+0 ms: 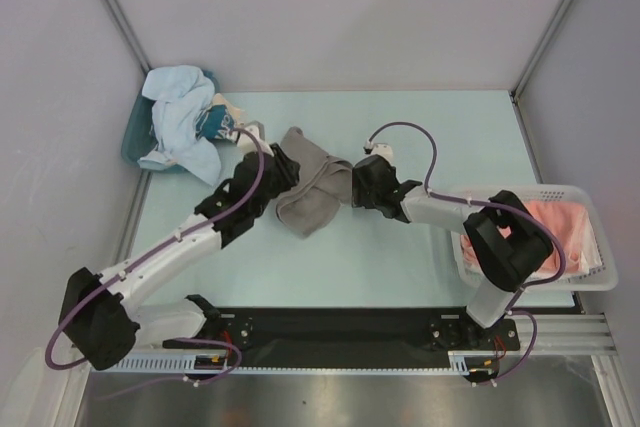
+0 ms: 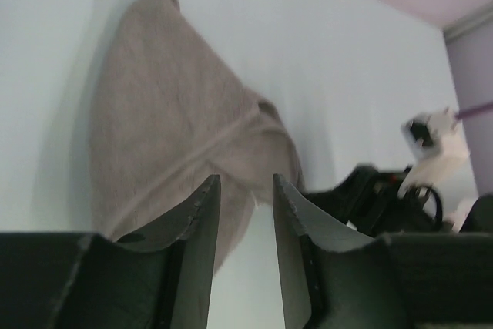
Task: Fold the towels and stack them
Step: Flatten out the crumpled towel
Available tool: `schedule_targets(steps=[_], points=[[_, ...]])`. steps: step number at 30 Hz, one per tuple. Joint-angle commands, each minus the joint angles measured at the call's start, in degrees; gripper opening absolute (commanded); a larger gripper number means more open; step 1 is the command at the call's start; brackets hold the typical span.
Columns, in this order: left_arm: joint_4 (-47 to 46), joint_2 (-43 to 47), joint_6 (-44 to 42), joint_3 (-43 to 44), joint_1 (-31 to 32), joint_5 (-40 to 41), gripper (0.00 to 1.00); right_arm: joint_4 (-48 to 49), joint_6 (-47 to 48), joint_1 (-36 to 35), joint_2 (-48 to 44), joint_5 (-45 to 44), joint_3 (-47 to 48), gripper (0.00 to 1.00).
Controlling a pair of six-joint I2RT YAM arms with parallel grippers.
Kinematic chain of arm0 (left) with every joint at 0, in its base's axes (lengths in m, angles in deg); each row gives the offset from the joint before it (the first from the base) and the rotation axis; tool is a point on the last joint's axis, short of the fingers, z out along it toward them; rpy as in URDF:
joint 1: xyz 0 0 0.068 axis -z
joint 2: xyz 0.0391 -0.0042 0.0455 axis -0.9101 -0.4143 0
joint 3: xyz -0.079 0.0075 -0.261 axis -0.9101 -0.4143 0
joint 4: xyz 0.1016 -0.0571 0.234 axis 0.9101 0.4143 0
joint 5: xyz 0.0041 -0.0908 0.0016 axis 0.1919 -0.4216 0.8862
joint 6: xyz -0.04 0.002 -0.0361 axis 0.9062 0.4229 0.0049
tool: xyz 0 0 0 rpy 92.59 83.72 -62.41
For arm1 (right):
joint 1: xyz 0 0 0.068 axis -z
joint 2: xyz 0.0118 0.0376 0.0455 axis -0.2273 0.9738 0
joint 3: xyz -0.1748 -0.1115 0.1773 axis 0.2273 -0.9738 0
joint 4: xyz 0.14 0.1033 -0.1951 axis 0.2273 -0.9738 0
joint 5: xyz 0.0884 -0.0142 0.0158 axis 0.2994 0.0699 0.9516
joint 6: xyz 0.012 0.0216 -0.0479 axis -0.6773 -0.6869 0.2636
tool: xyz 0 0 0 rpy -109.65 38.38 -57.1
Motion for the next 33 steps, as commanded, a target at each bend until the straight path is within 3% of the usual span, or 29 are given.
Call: schedule_targets(steps=[1, 6, 17, 33], points=[[2.08, 2.11, 6.45, -7.38, 5.73, 4.41, 0.38, 2.92, -1.51, -1.66, -4.03, -1.3, -2.56, 0.65], [1.64, 3.52, 12.17, -13.29, 11.0, 5.2, 0.38, 0.46, -1.42, -4.12, -4.21, -2.79, -1.68, 0.65], [-1.25, 0.8, 15.42, -19.62, 12.25, 6.34, 0.43, -0.94, -1.51, -7.38, -3.25, -5.78, -1.16, 0.57], [-4.95, -13.09, 14.55, -16.73, 10.67, 7.58, 0.42, -1.03, -0.9, -6.07, 6.59, -7.71, 3.67, 0.47]])
